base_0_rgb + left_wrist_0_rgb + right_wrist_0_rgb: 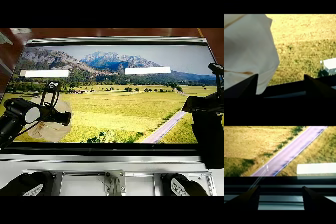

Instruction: Fold the shirts.

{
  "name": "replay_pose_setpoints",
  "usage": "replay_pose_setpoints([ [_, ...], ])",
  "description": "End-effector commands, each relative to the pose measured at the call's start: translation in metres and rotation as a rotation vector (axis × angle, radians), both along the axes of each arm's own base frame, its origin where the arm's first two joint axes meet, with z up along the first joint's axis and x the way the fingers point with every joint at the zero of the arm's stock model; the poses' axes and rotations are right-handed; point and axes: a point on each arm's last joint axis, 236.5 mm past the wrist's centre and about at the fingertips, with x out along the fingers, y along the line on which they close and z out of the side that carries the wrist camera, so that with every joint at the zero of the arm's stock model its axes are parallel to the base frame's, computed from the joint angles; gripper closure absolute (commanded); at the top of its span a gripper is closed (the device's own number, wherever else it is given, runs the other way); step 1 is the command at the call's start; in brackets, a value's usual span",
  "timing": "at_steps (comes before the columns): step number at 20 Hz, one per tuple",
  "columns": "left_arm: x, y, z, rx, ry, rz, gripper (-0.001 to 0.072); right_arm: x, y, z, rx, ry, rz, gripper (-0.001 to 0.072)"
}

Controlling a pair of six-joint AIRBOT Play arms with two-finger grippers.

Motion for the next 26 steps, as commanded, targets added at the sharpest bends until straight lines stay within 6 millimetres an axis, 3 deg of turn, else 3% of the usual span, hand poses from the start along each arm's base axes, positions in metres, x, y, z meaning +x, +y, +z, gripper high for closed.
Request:
replay_pose_setpoints([
  [1,0.000,0.000,0.000,0.000,-0.001,0.000,0.0045,0.000,0.000,0.000,0.000,0.000,0.000,0.0088],
  [14,0.000,0.000,0.000,0.000,-0.001,0.000,0.0045,0.002,0.000,0.001,-0.002,-0.010,0.000,0.0089],
  [20,0.001,-0.007,0.001,-0.033,-0.005,0.003,0.0045,0.055,-0.011,0.020,-0.034,-0.243,-0.045,0.0089],
  [26,0.018,-0.023,0.008,-0.101,-0.076,-0.004,0.0045,0.030,0.004,0.010,0.021,-0.129,-0.022,0.0089],
])
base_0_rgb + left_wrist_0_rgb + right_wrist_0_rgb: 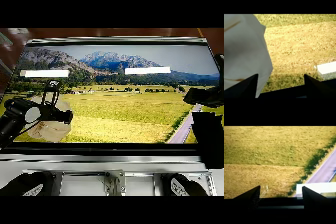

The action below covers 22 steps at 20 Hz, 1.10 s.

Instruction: Fold the shirts.

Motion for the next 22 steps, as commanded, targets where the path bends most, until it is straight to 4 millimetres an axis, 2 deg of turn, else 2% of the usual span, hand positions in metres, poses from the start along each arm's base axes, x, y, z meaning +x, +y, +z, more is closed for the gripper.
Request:
replay_pose_setpoints([
  [1,0.012,-0.010,0.006,-0.046,-0.051,-0.003,0.0046,-0.007,0.012,-0.002,0.046,0.033,0.017,0.0089],
  [2,0.014,-0.011,0.006,-0.044,-0.060,-0.008,0.0047,-0.007,0.014,-0.001,0.054,0.033,0.020,0.0089],
  [3,0.015,-0.002,0.005,0.000,-0.064,-0.018,0.0044,-0.007,0.016,-0.001,0.064,0.031,0.023,0.0089],
  [4,0.015,0.018,0.000,0.077,-0.048,-0.006,0.0032,-0.007,0.018,-0.001,0.072,0.032,0.023,0.0089],
  [6,0.015,0.070,-0.011,0.189,0.016,0.088,-0.0013,-0.009,0.023,0.000,0.093,0.037,0.029,0.0089],
  [9,0.022,0.145,-0.022,0.184,0.057,0.331,-0.0013,-0.008,0.024,0.000,0.099,0.033,0.028,0.0089],
  [10,0.025,0.159,-0.026,0.153,0.059,0.401,-0.0013,-0.006,0.024,0.001,0.098,0.027,0.026,0.0089],
  [12,0.037,0.167,-0.043,0.045,0.069,0.490,-0.0013,-0.003,0.023,0.002,0.097,0.013,0.019,0.0089],
  [14,0.043,0.170,-0.067,0.026,0.113,0.512,-0.0013,-0.002,0.022,0.002,0.095,0.007,0.018,0.0089],
  [18,0.034,0.172,-0.121,0.080,0.261,0.467,-0.0013,-0.001,0.022,0.003,0.095,0.005,0.017,0.0089],
  [21,0.042,0.169,-0.137,0.060,0.262,0.480,-0.0012,0.001,0.022,0.004,0.093,-0.008,0.015,0.0090],
  [22,0.043,0.169,-0.138,0.059,0.257,0.479,0.0065,0.003,0.021,0.004,0.094,-0.014,0.011,0.0090],
])
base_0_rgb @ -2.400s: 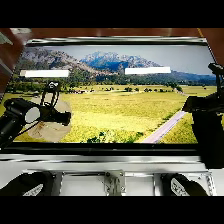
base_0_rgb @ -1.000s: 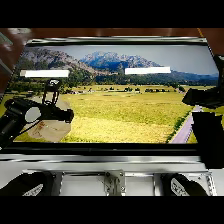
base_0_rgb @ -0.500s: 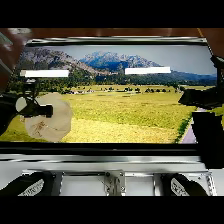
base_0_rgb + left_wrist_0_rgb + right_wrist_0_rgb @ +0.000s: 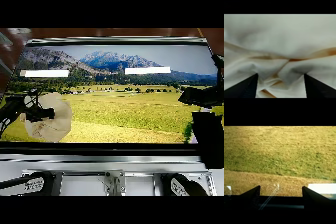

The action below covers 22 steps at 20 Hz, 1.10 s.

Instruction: Fold the shirts.

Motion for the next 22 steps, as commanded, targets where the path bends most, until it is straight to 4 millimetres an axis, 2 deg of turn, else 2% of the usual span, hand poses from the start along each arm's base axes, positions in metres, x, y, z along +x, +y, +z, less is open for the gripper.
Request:
replay_pose_setpoints([
  [1,0.003,0.000,-0.015,-0.012,0.011,0.010,0.0448,0.004,0.000,0.002,0.003,-0.017,-0.013,0.0090],
  [2,-0.002,0.000,-0.013,-0.013,0.037,0.008,0.0668,0.005,0.000,0.002,0.003,-0.017,-0.013,0.0090],
  [4,-0.003,-0.005,0.002,-0.012,0.051,-0.038,0.0670,0.007,-0.001,0.003,0.001,-0.029,-0.015,0.0090],
  [6,0.012,-0.025,0.040,-0.021,-0.032,-0.106,0.0671,0.016,-0.003,0.007,-0.005,-0.070,-0.026,0.0089],
  [8,0.033,-0.076,0.098,-0.104,-0.228,-0.172,0.0671,0.016,0.004,0.008,0.025,-0.070,-0.019,0.0089],
  [10,0.046,-0.154,0.184,-0.245,-0.521,-0.287,0.0670,0.016,0.011,0.010,0.056,-0.074,-0.010,0.0090],
  [12,0.034,-0.226,0.271,-0.423,-0.783,-0.358,0.0671,0.014,0.014,0.010,0.068,-0.067,-0.005,0.0090],
  [13,0.022,-0.253,0.302,-0.497,-0.867,-0.385,0.0671,0.012,0.014,0.009,0.069,-0.058,-0.002,0.0090],
  [14,0.009,-0.276,0.322,-0.572,-0.912,-0.401,0.0671,0.009,0.015,0.008,0.069,-0.045,0.004,0.0090],
  [15,-0.001,-0.294,0.328,-0.625,-0.911,-0.410,0.0671,0.005,0.016,0.006,0.071,-0.026,0.012,0.0090],
  [18,-0.026,-0.340,0.315,-0.694,-0.844,-0.485,0.0671,-0.013,0.020,0.000,0.075,0.047,0.046,0.0089],
  [20,-0.035,-0.367,0.291,-0.697,-0.777,-0.536,0.0671,-0.026,0.022,-0.004,0.074,0.099,0.077,0.0090],
  [22,-0.040,-0.393,0.253,-0.694,-0.676,-0.544,0.0670,-0.039,0.023,-0.007,0.073,0.150,0.104,0.0089],
])
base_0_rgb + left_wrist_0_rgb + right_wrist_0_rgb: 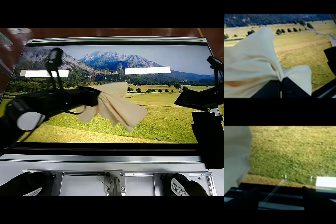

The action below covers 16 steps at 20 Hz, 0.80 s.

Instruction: Fold the shirts.

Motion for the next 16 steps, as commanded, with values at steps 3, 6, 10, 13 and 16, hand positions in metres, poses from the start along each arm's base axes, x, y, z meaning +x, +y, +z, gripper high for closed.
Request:
replay_pose_setpoints([
  [3,-0.023,-0.085,-0.085,-0.047,0.247,-0.055,0.0670,-0.030,-0.001,-0.008,-0.017,0.121,0.050,0.0090],
  [6,-0.036,-0.131,-0.132,-0.076,0.308,-0.083,0.0559,-0.023,-0.001,-0.006,-0.015,0.093,0.039,0.0090],
  [10,-0.022,-0.088,-0.156,0.031,0.415,-0.027,-0.0010,-0.022,-0.001,-0.006,-0.019,0.087,0.038,0.0090],
  [13,0.023,0.022,-0.143,0.175,0.416,0.106,0.0054,-0.018,-0.008,-0.007,-0.046,0.076,0.028,0.0090],
  [16,0.010,0.109,-0.162,0.261,0.561,0.209,0.0055,-0.011,-0.010,-0.006,-0.052,0.046,0.018,0.0090],
])
